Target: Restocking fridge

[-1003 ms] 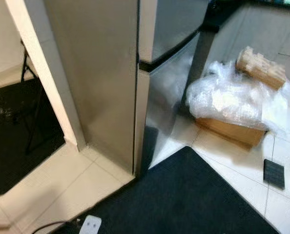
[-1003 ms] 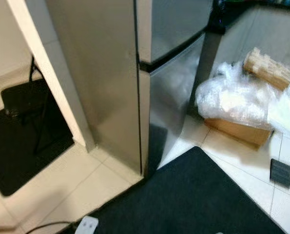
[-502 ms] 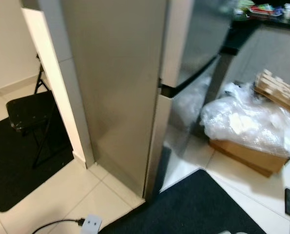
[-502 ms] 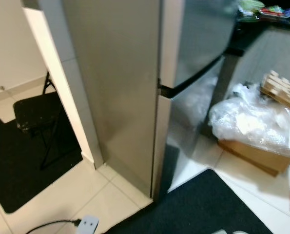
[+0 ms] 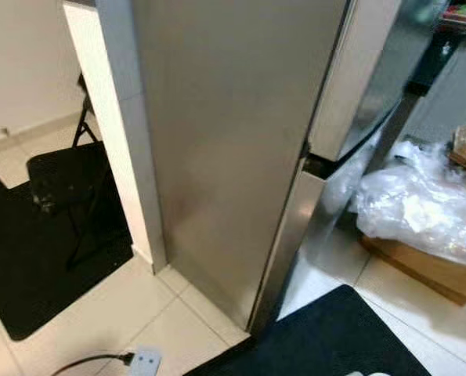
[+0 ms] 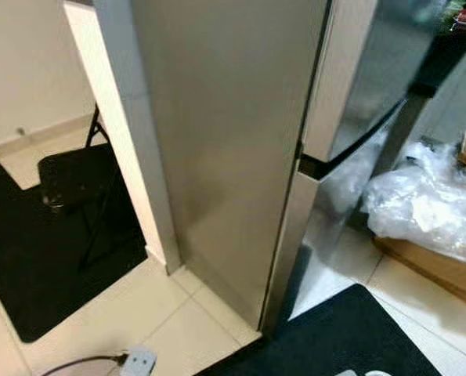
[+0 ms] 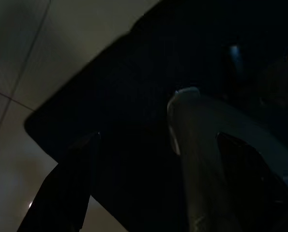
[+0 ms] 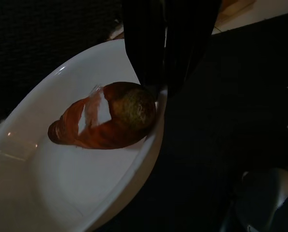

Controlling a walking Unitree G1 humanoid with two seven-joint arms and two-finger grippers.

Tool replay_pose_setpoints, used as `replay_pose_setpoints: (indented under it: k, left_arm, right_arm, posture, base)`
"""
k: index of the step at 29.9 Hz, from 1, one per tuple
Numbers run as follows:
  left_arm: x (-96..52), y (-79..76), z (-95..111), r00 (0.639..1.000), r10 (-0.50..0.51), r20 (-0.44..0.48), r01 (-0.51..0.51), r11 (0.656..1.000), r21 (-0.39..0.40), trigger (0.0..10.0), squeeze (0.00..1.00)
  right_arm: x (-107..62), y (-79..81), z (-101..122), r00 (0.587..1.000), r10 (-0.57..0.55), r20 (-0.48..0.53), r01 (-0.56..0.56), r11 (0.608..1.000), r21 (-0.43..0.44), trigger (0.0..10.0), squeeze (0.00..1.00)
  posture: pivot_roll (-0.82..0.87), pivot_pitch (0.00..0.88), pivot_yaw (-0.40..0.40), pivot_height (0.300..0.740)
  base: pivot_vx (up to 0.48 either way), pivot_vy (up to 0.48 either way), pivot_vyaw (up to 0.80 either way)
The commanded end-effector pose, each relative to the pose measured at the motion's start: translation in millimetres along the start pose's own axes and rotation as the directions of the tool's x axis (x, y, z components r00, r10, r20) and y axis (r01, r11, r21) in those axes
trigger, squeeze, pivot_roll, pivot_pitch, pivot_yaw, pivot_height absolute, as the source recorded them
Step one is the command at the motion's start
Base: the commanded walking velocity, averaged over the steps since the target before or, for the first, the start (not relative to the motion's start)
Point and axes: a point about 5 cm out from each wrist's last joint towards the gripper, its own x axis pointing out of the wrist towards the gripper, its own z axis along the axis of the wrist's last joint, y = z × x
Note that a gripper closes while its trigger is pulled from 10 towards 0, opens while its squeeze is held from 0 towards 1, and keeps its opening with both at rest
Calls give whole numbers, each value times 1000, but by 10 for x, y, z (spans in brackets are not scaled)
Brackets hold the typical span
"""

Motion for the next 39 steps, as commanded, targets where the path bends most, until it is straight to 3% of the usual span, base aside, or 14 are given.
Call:
replay_pose_setpoints:
  k: [1, 18, 39]
  left_arm:
    - [1, 0, 5, 1000, -4, -3, 4, 1000, 8, 10000, 0]
    - [1, 9, 22, 1000, -9, -2, 9, 1000, 13, 10000, 0]
    - [1, 12, 23, 1000, 3, 2, -3, 1000, 6, 10000, 0]
  right_arm:
    - [-5, -43, -19, 1000, -15, -6, 15, 1000, -5, 10000, 0]
    - [-6, -52, -17, 1000, -12, -7, 12, 1000, -8, 10000, 0]
    - [-5, -39, -25, 1000, -7, -10, 7, 1000, -6, 10000, 0]
  posture:
    - [13, 0, -32, 740]
    - [12, 0, -28, 740]
    - [9, 0, -26, 740]
  base:
    - [0, -465, 0]
    - [0, -461, 0]
    - [0, -45, 0]
